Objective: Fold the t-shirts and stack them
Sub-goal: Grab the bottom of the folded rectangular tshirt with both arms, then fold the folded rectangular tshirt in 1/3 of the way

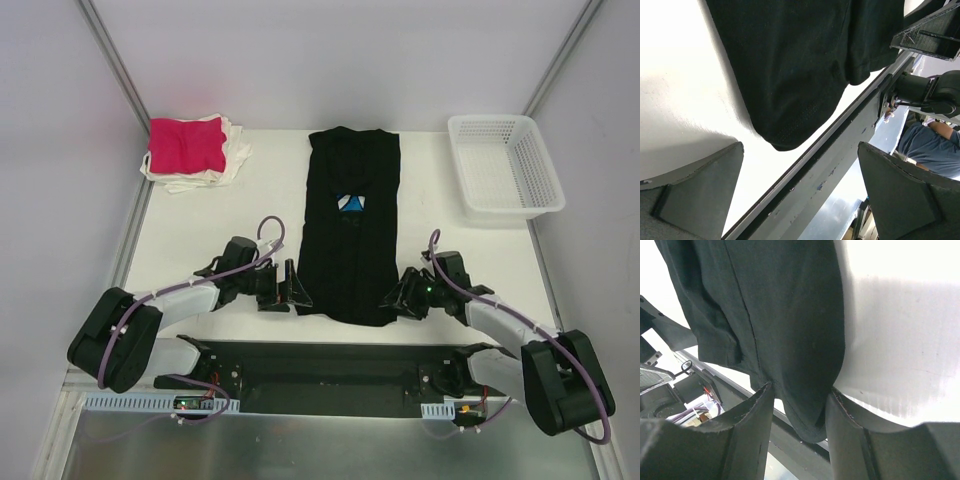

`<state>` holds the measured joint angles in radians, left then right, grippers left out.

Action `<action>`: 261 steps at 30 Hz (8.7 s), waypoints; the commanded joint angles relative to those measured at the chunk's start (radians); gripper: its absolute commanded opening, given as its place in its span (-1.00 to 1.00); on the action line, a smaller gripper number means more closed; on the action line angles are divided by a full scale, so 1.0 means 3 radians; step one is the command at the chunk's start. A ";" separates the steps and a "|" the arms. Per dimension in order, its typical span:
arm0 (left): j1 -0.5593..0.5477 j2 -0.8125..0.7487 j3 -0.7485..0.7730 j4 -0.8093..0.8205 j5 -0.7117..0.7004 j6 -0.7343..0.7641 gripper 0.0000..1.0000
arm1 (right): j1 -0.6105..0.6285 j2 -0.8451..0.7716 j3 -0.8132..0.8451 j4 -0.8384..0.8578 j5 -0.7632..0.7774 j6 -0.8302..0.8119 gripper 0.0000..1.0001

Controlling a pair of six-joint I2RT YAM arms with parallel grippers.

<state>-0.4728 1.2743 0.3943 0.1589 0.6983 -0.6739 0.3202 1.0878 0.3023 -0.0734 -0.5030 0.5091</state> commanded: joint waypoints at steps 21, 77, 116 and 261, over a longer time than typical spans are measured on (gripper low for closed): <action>-0.0055 0.0651 -0.0010 0.0498 0.0168 -0.0065 0.91 | 0.0354 0.0265 -0.0082 0.0229 0.0316 0.0241 -0.10; -0.0055 0.0584 0.0486 -0.0540 -0.0446 0.0406 0.73 | 0.0405 0.0076 -0.0195 0.0270 0.0419 0.0420 -0.86; -0.0081 0.0779 0.0179 0.0069 -0.0119 0.0155 -0.49 | 0.0410 0.0362 -0.0062 0.0357 0.0398 0.0353 -0.99; 0.0753 0.3043 0.4668 -0.1128 -0.0226 0.0702 -1.00 | -0.0602 0.3016 0.3824 0.0050 0.0286 -0.0199 -0.98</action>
<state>-0.2596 2.1441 1.7187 -0.1932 0.5900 -0.4507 0.1535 1.9522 1.3861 -0.0975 -0.3847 0.4194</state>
